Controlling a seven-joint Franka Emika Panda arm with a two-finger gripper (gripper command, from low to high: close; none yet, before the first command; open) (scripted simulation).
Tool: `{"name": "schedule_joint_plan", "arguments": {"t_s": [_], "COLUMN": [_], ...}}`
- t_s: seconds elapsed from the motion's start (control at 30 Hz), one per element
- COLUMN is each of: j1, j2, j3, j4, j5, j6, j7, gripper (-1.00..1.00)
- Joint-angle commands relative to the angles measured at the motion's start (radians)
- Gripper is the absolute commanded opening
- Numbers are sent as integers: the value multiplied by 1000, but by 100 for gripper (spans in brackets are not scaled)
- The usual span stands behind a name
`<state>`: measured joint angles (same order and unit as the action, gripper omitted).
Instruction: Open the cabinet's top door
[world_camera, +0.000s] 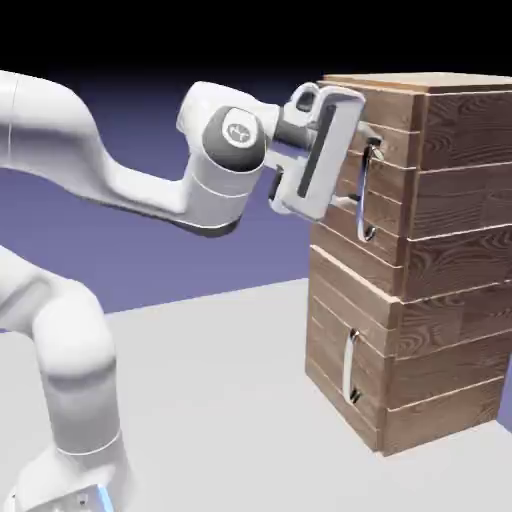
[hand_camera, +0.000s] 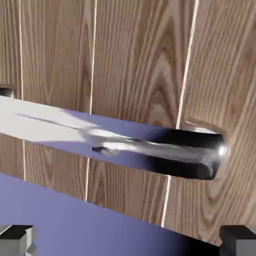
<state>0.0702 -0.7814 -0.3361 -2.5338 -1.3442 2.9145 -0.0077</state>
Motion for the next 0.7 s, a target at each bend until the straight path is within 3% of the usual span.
{"name": "schedule_joint_plan", "arguments": {"t_s": [0.0,0.67], "j1": [4,381], "j2": [-5,-176], "j3": [-8,-277], "j4": [8,-14], "j5": [-44,-914], "j6": [-4,-9], "j7": [-22,-256], "gripper": [0,0]}}
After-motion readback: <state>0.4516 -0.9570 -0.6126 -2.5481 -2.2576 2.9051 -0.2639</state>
